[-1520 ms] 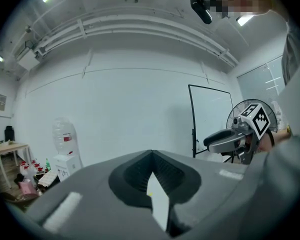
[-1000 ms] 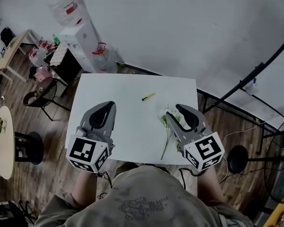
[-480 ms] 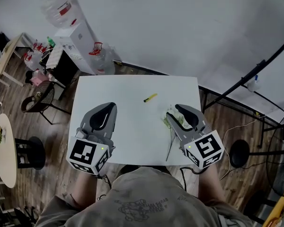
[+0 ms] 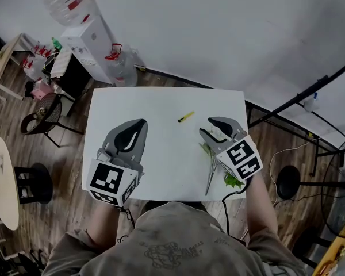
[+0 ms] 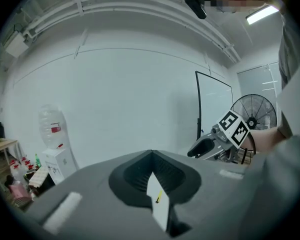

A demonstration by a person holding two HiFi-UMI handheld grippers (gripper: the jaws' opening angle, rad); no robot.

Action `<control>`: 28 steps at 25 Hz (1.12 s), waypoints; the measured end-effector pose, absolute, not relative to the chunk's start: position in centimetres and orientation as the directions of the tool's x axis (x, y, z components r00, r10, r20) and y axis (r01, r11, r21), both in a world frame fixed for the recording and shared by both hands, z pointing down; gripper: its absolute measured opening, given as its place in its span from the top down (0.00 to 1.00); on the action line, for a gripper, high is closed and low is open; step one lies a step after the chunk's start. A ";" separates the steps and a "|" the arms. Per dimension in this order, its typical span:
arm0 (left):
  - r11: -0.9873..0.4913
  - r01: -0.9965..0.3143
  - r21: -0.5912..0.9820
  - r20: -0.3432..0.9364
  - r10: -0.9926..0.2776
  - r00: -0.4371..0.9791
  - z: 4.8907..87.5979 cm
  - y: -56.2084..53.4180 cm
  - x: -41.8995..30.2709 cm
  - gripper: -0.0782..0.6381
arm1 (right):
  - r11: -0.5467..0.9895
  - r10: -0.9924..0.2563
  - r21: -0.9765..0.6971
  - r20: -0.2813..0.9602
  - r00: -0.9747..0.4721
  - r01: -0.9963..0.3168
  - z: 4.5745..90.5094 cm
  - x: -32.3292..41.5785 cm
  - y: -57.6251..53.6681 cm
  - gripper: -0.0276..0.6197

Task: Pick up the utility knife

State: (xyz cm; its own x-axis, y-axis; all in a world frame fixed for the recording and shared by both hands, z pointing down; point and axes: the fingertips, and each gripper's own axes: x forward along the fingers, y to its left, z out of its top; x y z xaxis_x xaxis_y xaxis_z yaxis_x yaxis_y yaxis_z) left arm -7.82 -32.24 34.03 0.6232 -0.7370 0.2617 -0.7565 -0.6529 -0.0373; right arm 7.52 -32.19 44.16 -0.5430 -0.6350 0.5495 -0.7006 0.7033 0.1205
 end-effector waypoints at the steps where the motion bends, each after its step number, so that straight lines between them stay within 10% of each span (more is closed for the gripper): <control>1: -0.656 -0.754 -0.035 0.270 -0.732 0.625 34.6 -32.6 -7.8 0.89 | 0.716 -0.618 0.128 0.574 -0.538 -0.686 45.0 7.2 -32.8 0.69; 28: -0.625 -0.774 0.102 0.589 -0.589 0.553 55.1 -38.3 -11.0 0.89 | 0.962 -0.186 0.134 0.960 -0.211 -0.239 73.7 4.8 -42.7 0.68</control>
State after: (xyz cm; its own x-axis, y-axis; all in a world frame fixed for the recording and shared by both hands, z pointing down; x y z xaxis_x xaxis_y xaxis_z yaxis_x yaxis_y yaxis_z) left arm -10.96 -38.28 55.07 0.5529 -0.5894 0.5890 -0.7742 -0.6247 0.1017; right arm 4.77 -42.68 73.65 -0.2106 -0.1864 0.9596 -0.2391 0.9617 0.1343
